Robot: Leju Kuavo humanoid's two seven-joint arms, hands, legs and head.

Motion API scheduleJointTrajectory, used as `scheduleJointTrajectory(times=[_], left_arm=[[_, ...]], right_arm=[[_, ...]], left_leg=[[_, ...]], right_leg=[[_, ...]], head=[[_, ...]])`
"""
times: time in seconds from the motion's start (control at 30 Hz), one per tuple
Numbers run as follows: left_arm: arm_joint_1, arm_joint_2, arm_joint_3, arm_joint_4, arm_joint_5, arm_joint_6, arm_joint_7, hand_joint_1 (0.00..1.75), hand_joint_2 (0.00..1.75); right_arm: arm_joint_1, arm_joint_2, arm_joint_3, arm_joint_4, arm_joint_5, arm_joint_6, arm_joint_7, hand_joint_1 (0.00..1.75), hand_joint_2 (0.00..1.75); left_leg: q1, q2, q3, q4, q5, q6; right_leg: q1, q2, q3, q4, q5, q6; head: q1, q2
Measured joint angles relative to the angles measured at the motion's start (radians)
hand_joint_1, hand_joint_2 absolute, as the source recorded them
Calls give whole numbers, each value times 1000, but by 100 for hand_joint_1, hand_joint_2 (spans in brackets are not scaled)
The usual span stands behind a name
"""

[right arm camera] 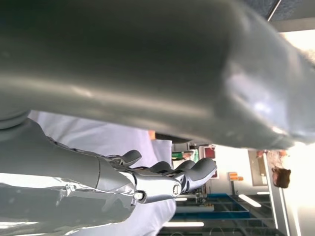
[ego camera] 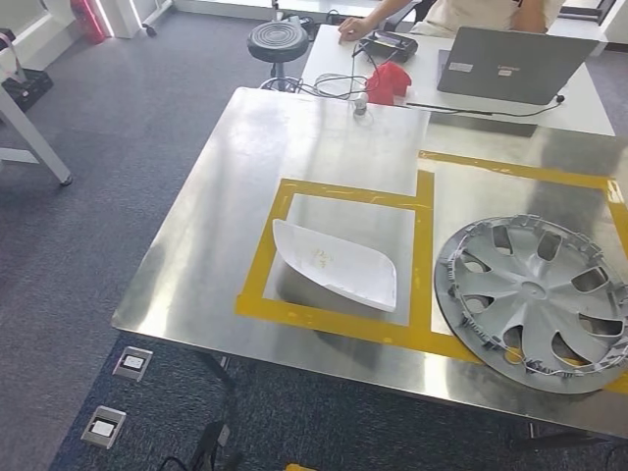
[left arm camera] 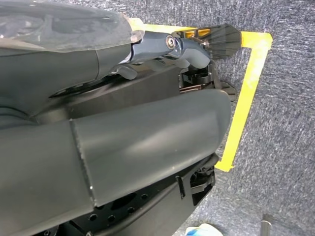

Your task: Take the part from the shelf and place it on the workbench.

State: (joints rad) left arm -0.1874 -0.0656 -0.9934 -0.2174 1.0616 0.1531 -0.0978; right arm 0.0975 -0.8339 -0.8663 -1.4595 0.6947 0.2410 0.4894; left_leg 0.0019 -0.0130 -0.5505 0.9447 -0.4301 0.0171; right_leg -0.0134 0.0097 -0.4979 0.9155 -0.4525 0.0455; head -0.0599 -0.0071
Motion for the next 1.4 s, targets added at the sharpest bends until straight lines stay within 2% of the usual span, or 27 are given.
scheduleJointTrajectory(times=[0.23,0.37,0.4,0.53,0.9,1.03,1.07,1.2,1.4], left_arm=[[-1,-3,3,0,3,6,0,0,0],[-3,-5,6,0,4,8,0,0,175],[-3,-5,6,0,4,10,0,0,175],[-5,-5,10,0,15,14,6,0,0],[-15,-5,26,0,29,14,5,0,0],[-16,-4,32,0,31,23,-1,0,175],[-16,-4,33,0,31,27,-4,0,175],[-17,-2,37,0,31,41,-25,0,0],[-17,3,47,0,33,56,-46,0,0]], right_arm=[[1,0,3,0,-5,-4,-11,0,0],[1,0,9,0,-7,-10,-11,0,0],[1,0,10,0,-8,-11,-11,0,0],[0,0,21,1,-8,-16,-11,0,0],[-6,0,49,3,-8,-33,-12,0,0],[-15,0,56,4,-8,-34,-15,0,0],[-20,0,60,4,-8,-35,-16,0,0],[-31,0,74,10,-7,-37,-17,0,0],[-30,0,82,20,-8,-40,-26,0,0]], left_leg=[[0,0,0,0,0,0],[0,0,0,-1,0,0],[0,0,0,-1,0,0],[0,0,0,-1,0,0],[0,0,0,-1,0,0],[0,0,0,-1,0,0],[0,0,0,-1,0,0],[0,0,0,-1,0,0],[0,0,0,-1,0,0]], right_leg=[[0,0,0,0,0,0],[0,0,0,0,0,0],[0,0,0,0,0,0],[0,0,0,0,0,0],[0,0,0,0,0,0],[0,0,0,0,0,0],[0,0,0,0,0,0],[0,0,-1,0,0,0],[0,0,-1,0,0,0]], head=[[0,0],[0,0],[0,0],[0,0],[0,0],[0,0],[0,0],[0,0],[0,0]])
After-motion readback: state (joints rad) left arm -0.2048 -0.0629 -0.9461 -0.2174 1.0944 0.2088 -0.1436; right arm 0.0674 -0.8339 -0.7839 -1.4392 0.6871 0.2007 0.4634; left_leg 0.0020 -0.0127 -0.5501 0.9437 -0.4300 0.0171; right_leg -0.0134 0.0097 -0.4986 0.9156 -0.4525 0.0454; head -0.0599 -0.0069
